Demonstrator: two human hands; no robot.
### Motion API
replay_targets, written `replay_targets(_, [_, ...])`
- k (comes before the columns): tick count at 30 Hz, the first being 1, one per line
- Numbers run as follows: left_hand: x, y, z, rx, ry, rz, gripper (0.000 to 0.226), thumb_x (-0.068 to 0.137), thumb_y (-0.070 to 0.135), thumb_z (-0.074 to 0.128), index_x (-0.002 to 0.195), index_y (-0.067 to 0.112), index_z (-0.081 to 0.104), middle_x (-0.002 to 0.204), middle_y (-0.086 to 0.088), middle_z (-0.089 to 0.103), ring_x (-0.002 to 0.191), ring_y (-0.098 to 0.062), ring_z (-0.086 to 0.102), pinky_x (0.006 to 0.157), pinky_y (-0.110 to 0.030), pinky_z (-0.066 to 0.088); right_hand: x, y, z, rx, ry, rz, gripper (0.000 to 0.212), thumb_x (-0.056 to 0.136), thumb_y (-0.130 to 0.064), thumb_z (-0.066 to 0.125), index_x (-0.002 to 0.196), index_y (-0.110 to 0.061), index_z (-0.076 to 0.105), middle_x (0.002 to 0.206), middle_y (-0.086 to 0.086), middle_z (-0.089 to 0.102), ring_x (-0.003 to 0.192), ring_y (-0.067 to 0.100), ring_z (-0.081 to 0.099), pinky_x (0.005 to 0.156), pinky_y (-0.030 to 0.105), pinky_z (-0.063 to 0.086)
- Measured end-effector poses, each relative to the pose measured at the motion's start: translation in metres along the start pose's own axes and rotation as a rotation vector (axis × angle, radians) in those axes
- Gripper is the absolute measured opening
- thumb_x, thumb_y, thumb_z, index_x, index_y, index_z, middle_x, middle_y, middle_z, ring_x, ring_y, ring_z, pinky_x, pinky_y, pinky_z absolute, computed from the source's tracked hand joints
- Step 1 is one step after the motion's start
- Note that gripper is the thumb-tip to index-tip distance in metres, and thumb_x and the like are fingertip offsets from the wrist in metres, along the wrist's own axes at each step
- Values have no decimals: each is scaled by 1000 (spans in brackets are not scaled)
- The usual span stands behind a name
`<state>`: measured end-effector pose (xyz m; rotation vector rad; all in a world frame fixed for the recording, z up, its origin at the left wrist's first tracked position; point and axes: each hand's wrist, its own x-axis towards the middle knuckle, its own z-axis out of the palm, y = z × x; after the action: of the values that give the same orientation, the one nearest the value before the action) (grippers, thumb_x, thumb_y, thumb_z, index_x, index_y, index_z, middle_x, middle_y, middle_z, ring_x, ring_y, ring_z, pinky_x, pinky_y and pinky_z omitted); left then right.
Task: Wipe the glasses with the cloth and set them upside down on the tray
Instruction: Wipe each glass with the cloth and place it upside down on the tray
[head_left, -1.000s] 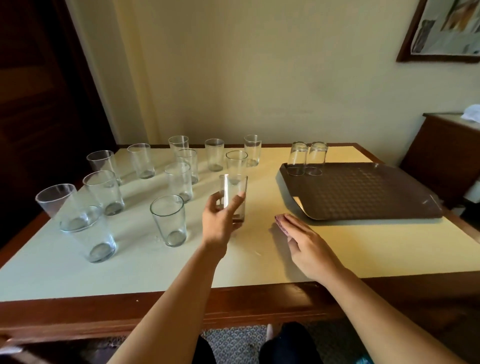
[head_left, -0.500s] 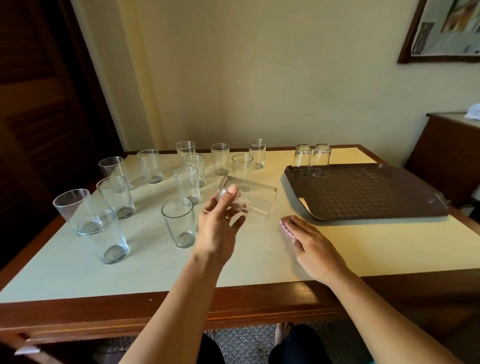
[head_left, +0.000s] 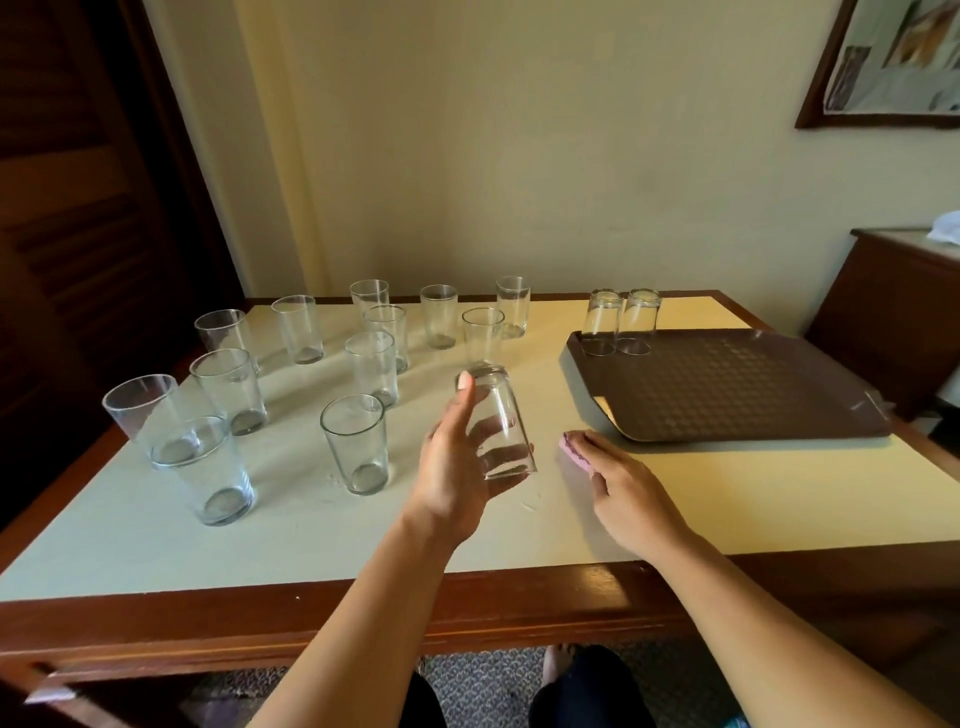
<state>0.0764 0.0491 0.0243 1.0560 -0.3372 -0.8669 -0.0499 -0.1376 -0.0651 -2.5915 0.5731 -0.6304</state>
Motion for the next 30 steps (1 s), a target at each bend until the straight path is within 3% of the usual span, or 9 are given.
replay_targets(4, [4, 10, 2, 105, -78, 82, 43, 90, 37, 66, 130, 19, 59, 116, -9, 63, 94, -29, 66, 87, -46, 51, 5, -24, -5, 386, 190, 67, 56, 102, 7, 50, 150, -22, 48, 151, -12, 51, 142, 6, 47, 116, 17, 35])
replay_targets(6, [5, 11, 5, 143, -85, 160, 49, 84, 37, 71, 130, 19, 62, 111, -4, 67, 92, -24, 68, 84, -41, 52, 5, -51, -15, 489, 338, -15, 52, 103, 3, 51, 150, -17, 46, 151, -11, 51, 143, 4, 44, 117, 19, 34])
replay_targets(10, [7, 6, 16, 68, -28, 239, 26, 82, 42, 77, 105, 30, 76, 102, 2, 65, 77, -13, 60, 73, -30, 44, 7, -101, -32, 504, 508, -189, 45, 105, -6, 46, 151, -3, 44, 160, 8, 41, 152, 19, 34, 123, 28, 29])
replay_targets(14, [4, 6, 28, -72, -101, 128, 45, 96, 47, 63, 135, 25, 65, 110, -7, 67, 79, -16, 69, 76, -38, 56, 5, -127, -33, 480, 468, -267, 48, 105, -2, 43, 153, 1, 37, 165, 15, 29, 155, 24, 25, 125, 37, 27])
replay_targets(18, [3, 10, 24, -81, -82, 146, 41, 108, 36, 39, 112, 25, 79, 119, -9, 76, 89, -22, 73, 78, -40, 55, -31, -126, -12, 491, 419, -334, 44, 104, 1, 43, 148, 4, 43, 163, 20, 31, 153, 37, 27, 117, 61, 36])
replay_targets(20, [2, 7, 22, -46, -83, 206, 34, 107, 34, 46, 123, 20, 72, 121, -9, 76, 93, -23, 72, 78, -35, 55, -30, -127, -15, 477, 414, -362, 42, 103, -1, 44, 144, 5, 47, 161, 21, 34, 152, 38, 30, 114, 63, 38])
replay_targets(24, [2, 1, 29, -3, -120, 342, 43, 104, 36, 53, 137, 10, 64, 129, -13, 72, 90, -21, 66, 73, -26, 53, 16, -133, -43, 477, 424, -323, 42, 105, -4, 42, 146, 5, 45, 163, 23, 29, 152, 40, 28, 116, 63, 35])
replay_targets(27, [9, 9, 30, -62, -10, 366, 43, 110, 37, 41, 131, 9, 66, 116, -7, 76, 95, -20, 68, 83, -34, 51, -2, -138, -31, 520, 344, -339, 45, 106, 1, 41, 150, 4, 39, 167, 19, 23, 155, 38, 21, 118, 64, 31])
replay_targets(30, [13, 24, 29, -141, 12, 336, 34, 100, 32, 57, 121, 8, 66, 107, -8, 76, 93, -23, 68, 87, -39, 49, -29, -145, -20, 599, 363, -307, 45, 106, -5, 40, 151, -1, 38, 166, 17, 27, 155, 35, 23, 120, 59, 32])
